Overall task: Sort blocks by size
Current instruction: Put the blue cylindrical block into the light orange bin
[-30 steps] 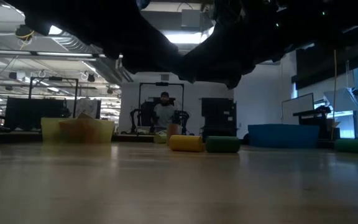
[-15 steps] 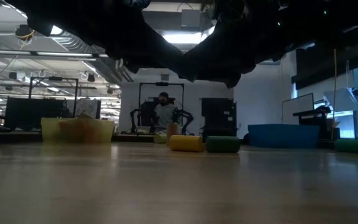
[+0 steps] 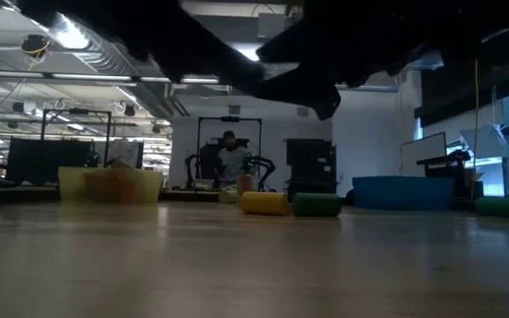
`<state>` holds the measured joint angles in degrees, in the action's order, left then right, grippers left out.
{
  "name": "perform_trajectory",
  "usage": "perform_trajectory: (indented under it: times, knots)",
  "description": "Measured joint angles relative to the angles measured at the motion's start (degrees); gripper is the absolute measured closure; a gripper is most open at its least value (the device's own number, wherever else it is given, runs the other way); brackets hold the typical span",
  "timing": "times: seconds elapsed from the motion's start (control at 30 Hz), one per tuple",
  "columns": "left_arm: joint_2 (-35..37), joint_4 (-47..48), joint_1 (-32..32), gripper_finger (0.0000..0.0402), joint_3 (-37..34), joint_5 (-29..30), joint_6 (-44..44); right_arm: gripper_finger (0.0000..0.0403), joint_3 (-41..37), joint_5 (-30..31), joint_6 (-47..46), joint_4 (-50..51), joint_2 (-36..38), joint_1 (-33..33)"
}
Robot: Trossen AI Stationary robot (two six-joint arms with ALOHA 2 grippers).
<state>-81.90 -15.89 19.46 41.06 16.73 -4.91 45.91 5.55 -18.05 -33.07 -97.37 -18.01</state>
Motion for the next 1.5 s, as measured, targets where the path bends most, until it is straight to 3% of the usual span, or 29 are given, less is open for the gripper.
perform_trajectory:
  times: [0.17,0.43,0.6,0.77,1.03,1.27,1.5]
  knots:
    - [8.8,12.8,3.5,0.0285,0.0,0.8,-4.0,0.0133,-0.1,-5.3,-3.2,1.4,0.5,-0.9]
    - [18.6,32.9,14.0,0.0281,0.0,-2.3,-18.7,0.0132,-0.1,-2.5,-3.2,1.2,0.5,-3.9]
    - [19.0,51.3,20.6,0.028,5.4,-2.3,-32.7,0.0132,-0.1,0.3,-2.9,2.3,0.5,-3.7]
    - [15.6,61.8,26.3,0.0284,11.6,-2.4,-42.1,0.0132,-0.1,2.0,-3.0,3.9,0.5,-3.7]
    - [9.4,63.5,31.2,0.0281,13.0,-9.9,-55.3,0.0132,-0.1,2.9,-3.1,4.3,0.5,-3.7]
    - [2.3,55.9,32.5,0.0279,13.0,-14.9,-54.2,0.0132,-0.1,2.9,-3.1,5.0,0.5,-3.7]
    - [-3.4,55.9,32.5,0.0278,13.0,-16.6,-53.1,0.0132,-0.1,2.9,-3.1,5.0,0.5,-3.7]
